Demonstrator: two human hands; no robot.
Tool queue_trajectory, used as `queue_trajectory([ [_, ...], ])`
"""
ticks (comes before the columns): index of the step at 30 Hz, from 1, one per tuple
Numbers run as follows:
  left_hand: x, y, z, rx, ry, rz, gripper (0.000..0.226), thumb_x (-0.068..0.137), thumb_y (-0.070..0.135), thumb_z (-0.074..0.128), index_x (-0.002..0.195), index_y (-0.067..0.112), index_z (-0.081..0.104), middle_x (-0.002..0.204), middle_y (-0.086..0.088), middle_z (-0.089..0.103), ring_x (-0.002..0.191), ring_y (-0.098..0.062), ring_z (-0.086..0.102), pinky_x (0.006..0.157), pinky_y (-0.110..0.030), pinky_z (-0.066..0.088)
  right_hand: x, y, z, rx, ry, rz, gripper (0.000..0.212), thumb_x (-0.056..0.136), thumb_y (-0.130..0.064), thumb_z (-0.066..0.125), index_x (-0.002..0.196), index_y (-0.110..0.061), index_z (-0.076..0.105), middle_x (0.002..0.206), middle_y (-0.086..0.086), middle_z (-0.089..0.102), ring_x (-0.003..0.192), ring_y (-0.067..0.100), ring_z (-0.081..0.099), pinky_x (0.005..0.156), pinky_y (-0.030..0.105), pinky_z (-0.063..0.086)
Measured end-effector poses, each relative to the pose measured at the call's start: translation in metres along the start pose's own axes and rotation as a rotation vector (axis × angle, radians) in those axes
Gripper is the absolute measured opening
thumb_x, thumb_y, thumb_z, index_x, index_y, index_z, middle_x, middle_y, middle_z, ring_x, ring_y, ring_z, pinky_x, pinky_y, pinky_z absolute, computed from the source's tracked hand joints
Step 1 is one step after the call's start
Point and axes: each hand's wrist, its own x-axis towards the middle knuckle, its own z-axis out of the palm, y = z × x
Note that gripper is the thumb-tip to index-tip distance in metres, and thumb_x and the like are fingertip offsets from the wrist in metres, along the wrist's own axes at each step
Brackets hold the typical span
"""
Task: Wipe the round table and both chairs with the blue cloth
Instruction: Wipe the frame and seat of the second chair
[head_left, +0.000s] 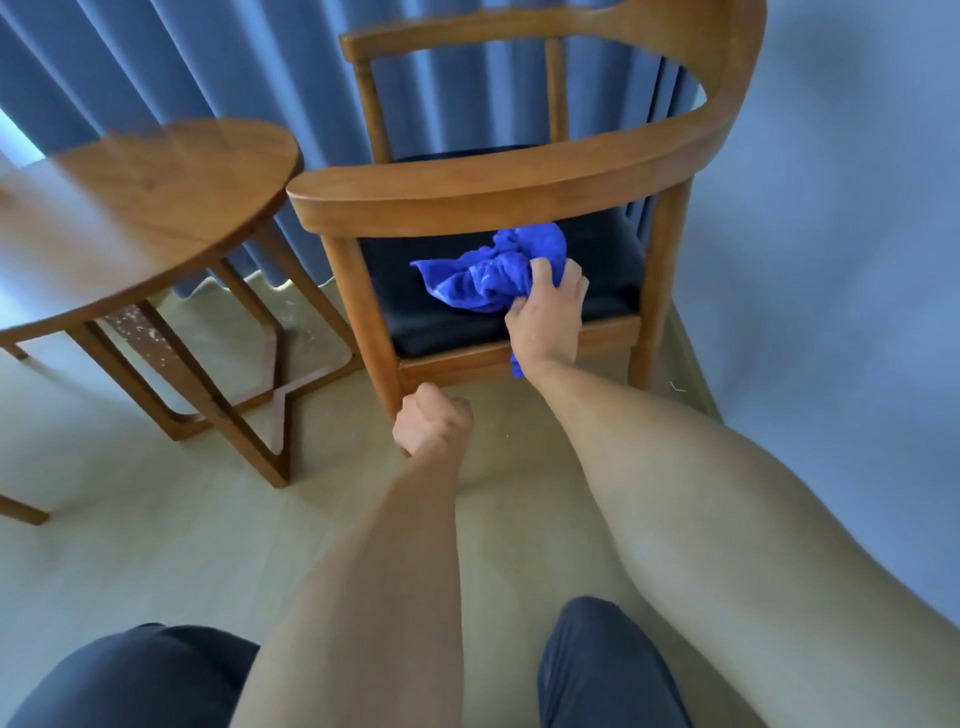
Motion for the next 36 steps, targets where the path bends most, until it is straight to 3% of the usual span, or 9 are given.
queue_trajectory([
  [5,0.000,0.015,-0.003,-0.006,0.052,0.072,0.018,0.090,0.024,0.056,0.102,0.013,0.064,0.107,-0.008,0.066,0.097,-0.031,0.064,0.072,-0.031,0.039,0.008,0.053,-0.030,-0.021,0.139,0.203,0.040,0.084,-0.003,0.057,0.123,-0.011,0.054,0.132,0.017,0.045,0.118,0.033,0.044,0.096,0.040,0.047],
  [10,-0.003,0.017,0.003,0.003,0.046,0.102,0.008,0.091,0.023,0.055,0.091,0.016,0.059,0.103,-0.009,0.065,0.093,-0.031,0.063,0.070,-0.031,0.039,0.004,0.040,-0.027,-0.032,0.157,0.235,0.040,0.085,-0.005,0.058,0.124,-0.013,0.051,0.135,0.017,0.042,0.116,0.031,0.044,0.097,0.039,0.047],
  [13,-0.004,0.016,0.002,0.008,0.045,0.122,0.007,0.090,0.019,0.054,0.083,0.017,0.052,0.095,-0.008,0.064,0.079,-0.028,0.056,0.068,-0.032,0.040,0.007,0.027,-0.025,-0.060,0.144,0.315,0.043,0.086,-0.012,0.058,0.128,-0.015,0.046,0.136,0.018,0.040,0.114,0.032,0.044,0.094,0.041,0.048],
  [16,-0.003,0.015,-0.012,-0.002,0.034,0.136,0.008,0.089,0.018,0.056,0.095,0.016,0.061,0.096,-0.007,0.063,0.085,-0.029,0.061,0.069,-0.031,0.040,0.008,0.002,-0.018,-0.095,0.121,0.366,0.046,0.088,-0.023,0.055,0.131,-0.014,0.042,0.138,0.023,0.038,0.113,0.035,0.042,0.092,0.044,0.047],
  [20,0.006,-0.007,-0.039,-0.014,0.068,0.111,0.011,0.090,0.015,0.053,0.096,0.018,0.062,0.106,-0.007,0.065,0.098,-0.030,0.064,0.073,-0.034,0.042,-0.012,-0.019,-0.007,-0.135,0.081,0.281,0.047,0.084,-0.025,0.056,0.128,-0.013,0.044,0.134,0.026,0.041,0.111,0.038,0.044,0.088,0.044,0.046],
  [25,0.007,-0.045,-0.053,-0.046,0.069,0.022,0.021,0.093,0.014,0.052,0.109,0.014,0.064,0.090,-0.005,0.062,0.082,-0.026,0.061,0.069,-0.033,0.044,-0.046,-0.048,-0.001,-0.099,0.060,0.239,0.051,0.076,-0.026,0.063,0.121,-0.011,0.042,0.125,0.024,0.042,0.102,0.035,0.045,0.080,0.041,0.049],
  [28,0.004,-0.055,-0.060,-0.077,0.062,0.010,0.018,0.093,0.018,0.055,0.111,0.016,0.057,0.103,-0.007,0.065,0.095,-0.028,0.064,0.073,-0.035,0.045,-0.052,-0.064,-0.003,-0.093,-0.005,0.283,0.057,0.078,-0.028,0.068,0.123,-0.012,0.038,0.127,0.024,0.038,0.105,0.034,0.043,0.075,0.041,0.053],
  [32,0.003,-0.052,-0.073,-0.113,0.074,0.034,0.019,0.093,0.019,0.054,0.111,0.016,0.055,0.105,-0.008,0.064,0.097,-0.029,0.064,0.071,-0.035,0.041,-0.043,-0.070,-0.008,-0.135,-0.091,0.333,0.067,0.079,-0.028,0.073,0.130,-0.014,0.033,0.129,0.024,0.034,0.109,0.034,0.041,0.078,0.042,0.055],
  [36,0.004,-0.042,-0.070,-0.179,-0.023,0.031,0.024,0.091,0.018,0.049,0.113,0.014,0.060,0.098,-0.006,0.061,0.087,-0.028,0.059,0.071,-0.034,0.045,-0.042,-0.074,0.000,-0.186,-0.073,0.343,0.059,0.083,-0.028,0.069,0.127,-0.014,0.032,0.130,0.025,0.033,0.111,0.035,0.041,0.085,0.046,0.051],
])
